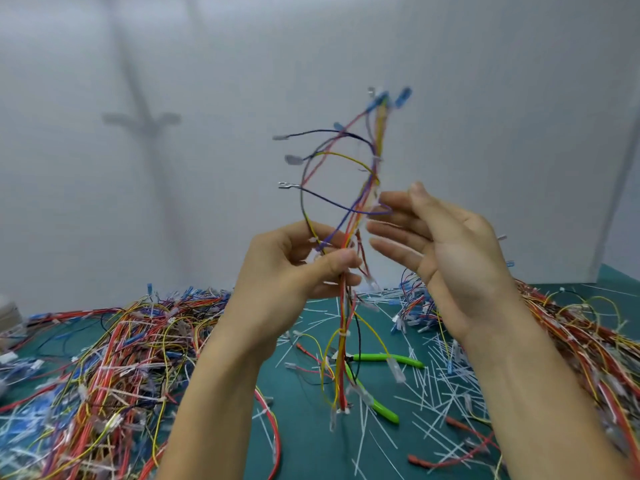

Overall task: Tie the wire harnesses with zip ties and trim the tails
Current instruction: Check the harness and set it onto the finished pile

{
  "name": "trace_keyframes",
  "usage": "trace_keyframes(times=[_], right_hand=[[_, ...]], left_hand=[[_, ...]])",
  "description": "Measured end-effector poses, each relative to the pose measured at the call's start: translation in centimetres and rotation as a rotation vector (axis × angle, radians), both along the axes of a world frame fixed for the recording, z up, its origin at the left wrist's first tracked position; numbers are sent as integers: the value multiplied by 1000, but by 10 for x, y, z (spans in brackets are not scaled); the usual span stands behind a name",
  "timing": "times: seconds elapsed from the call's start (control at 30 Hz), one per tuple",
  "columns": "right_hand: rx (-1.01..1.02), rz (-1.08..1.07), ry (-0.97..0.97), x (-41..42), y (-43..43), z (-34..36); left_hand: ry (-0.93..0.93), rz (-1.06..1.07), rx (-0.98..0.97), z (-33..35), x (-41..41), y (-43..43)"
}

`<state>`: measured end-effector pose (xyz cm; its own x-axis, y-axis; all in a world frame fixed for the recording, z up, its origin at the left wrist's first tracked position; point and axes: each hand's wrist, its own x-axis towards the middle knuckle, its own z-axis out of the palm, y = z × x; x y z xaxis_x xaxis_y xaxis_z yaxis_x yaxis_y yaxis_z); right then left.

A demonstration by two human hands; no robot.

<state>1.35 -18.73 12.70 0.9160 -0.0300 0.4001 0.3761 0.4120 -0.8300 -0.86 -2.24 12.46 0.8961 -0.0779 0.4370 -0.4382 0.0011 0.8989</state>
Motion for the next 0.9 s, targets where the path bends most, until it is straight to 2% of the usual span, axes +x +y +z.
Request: trace_keyframes(times=[0.17, 0.37, 0.6, 0.77, 0.9], right_hand=[[-222, 122, 14, -3, 0, -1], [-576, 62, 21, 0, 5, -10], [-430, -23, -164, 3, 13, -9], [-543, 3, -91, 0, 7, -8], [-620, 75, -17, 1, 5, -9]], left_hand=[[4, 66, -151, 0, 2, 7], [7, 82, -172, 0, 4, 12], [1, 48, -144, 3, 1, 12], [-16, 84, -153, 2, 1, 9], [-16, 148, -243, 2, 2, 12]])
